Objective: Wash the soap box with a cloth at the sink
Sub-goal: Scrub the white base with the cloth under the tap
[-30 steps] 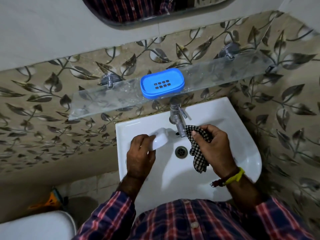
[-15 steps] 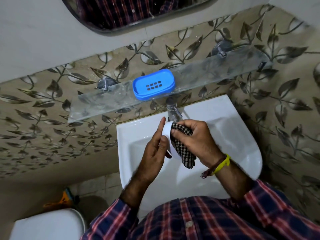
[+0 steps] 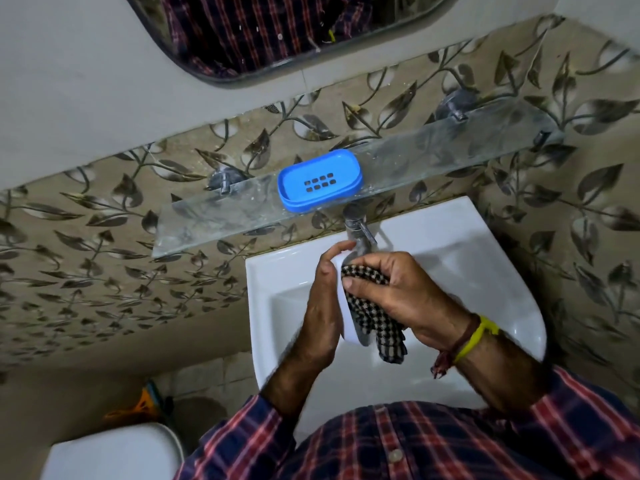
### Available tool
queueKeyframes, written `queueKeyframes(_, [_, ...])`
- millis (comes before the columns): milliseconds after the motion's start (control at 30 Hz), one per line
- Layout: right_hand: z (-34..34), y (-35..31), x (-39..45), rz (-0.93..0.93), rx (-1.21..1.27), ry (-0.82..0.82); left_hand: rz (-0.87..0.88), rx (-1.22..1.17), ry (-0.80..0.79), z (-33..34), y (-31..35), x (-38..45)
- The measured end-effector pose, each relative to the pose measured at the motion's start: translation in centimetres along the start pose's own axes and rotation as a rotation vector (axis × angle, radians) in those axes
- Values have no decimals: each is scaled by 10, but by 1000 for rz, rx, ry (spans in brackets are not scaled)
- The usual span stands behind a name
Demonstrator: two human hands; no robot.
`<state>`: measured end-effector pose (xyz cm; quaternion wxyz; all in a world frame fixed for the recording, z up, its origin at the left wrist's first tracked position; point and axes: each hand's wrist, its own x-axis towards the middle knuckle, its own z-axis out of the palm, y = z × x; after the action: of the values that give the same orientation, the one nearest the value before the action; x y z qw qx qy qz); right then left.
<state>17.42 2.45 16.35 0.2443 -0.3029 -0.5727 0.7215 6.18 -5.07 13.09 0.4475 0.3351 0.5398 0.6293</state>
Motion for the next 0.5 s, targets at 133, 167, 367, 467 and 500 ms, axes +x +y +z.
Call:
queueKeyframes(133, [7,0,7,32,88,128,-9,45,-4,-3,-4,7])
queueKeyframes(167, [8,0,7,26,47,100,-6,36,5,-5,-1,10])
queueKeyframes(367, [-2,-5,5,-7,-57,27,-2,12,-60,-5,-3,12])
queueKeyframes(467, [-1,-2,5,8,42,107,-42,-14,-87,-4,-10,16])
queueKeyframes(500, [0,1,3,21,6,93,-40,-15,-65,-5,-7,20])
